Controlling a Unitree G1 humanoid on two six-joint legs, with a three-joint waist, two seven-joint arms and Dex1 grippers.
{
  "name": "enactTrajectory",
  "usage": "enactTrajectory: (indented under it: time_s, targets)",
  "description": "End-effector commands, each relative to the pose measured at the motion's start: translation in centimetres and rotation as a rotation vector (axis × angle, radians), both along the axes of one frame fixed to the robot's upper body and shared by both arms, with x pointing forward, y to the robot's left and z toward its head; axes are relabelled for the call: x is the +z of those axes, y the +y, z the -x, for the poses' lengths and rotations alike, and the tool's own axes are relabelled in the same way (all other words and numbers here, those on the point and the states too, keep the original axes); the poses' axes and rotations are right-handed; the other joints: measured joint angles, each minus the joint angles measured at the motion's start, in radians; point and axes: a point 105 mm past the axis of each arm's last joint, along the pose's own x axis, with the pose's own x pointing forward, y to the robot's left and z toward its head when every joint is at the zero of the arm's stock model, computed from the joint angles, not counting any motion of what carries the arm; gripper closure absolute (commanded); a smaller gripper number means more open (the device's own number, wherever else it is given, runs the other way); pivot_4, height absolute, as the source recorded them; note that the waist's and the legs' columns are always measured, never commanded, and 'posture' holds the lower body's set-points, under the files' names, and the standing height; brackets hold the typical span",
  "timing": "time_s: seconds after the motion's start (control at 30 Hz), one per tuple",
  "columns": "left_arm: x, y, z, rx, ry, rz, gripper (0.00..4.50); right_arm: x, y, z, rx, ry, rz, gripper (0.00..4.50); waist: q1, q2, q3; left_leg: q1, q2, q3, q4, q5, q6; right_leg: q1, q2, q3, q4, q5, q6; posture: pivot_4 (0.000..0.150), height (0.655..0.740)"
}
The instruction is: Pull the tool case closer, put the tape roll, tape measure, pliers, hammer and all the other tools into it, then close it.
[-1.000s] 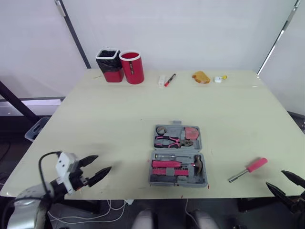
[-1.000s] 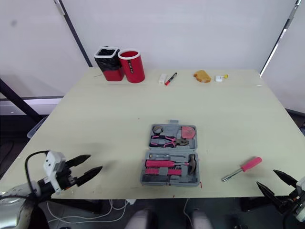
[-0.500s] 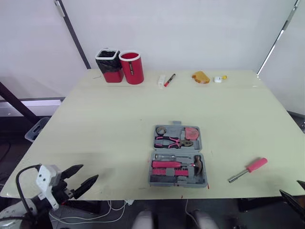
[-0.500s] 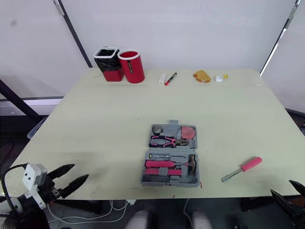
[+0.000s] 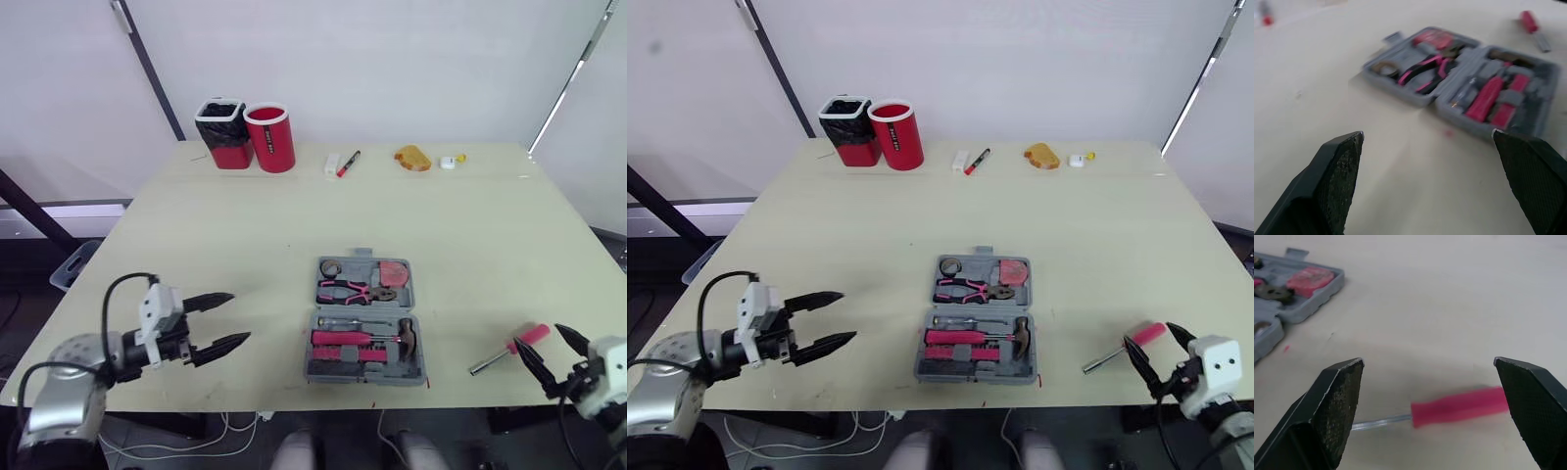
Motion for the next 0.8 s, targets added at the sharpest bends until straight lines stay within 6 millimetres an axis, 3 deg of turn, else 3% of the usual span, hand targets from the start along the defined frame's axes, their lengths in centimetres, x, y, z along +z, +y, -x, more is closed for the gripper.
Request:
enactTrajectory:
  time_s: [0.03, 0.13, 0.27, 0.47, 0.8]
  targets:
    - [1.6, -1.6, 0.0, -0.113, -0.047, -0.019, 0.02, 0.8, 0.4, -0.5, -0.077, -0.012, 0.012, 0.00, 0.000, 0.000, 0.000, 0.000, 0.000, 0.000, 0.000, 0.000, 0.000, 0.000, 0.000, 0.000, 0.000, 0.000, 0.000, 0.150, 0.7400]
    - [3.4, -4.3, 0.0, -0.279, -0.080, -0.022, 0.02, 0.1, 0.5, -1.0, -0.214, 0.022, -0.023, 0.00, 0.001, -0.001, 0.000, -0.002, -0.001, -0.001, 0.000, 0.000, 0.000, -0.002, 0.001, 0.000, 0.000, 0.000, 0.000, 0.150, 0.7400]
    - [4.7, -6.0, 0.1, -0.375, -0.098, -0.020, 0.02, -1.3, 0.4, -1.2, -0.316, 0.070, -0.029, 0.00, -0.003, 0.000, 0.000, -0.003, -0.001, 0.000, 0.000, 0.000, 0.000, -0.002, 0.001, 0.000, 0.000, 0.000, 0.000, 0.150, 0.7400]
    - [6.1, -7.7, 0.1, -0.469, -0.128, -0.024, 0.02, -3.4, 1.0, -1.8, -0.448, 0.129, -0.069, 0.00, -0.025, -0.001, 0.000, -0.003, -0.002, -0.002, 0.000, 0.000, 0.000, -0.003, 0.002, 0.000, 0.000, 0.000, 0.000, 0.150, 0.7400]
    - [7.5, -9.2, 0.4, -0.518, -0.165, -0.005, 0.02, -4.4, 2.7, -3.5, -0.458, 0.171, -0.144, 0.00, -0.029, 0.000, 0.001, -0.003, -0.002, -0.001, 0.000, 0.000, 0.000, -0.003, 0.002, 0.001, 0.000, 0.000, 0.000, 0.150, 0.7400]
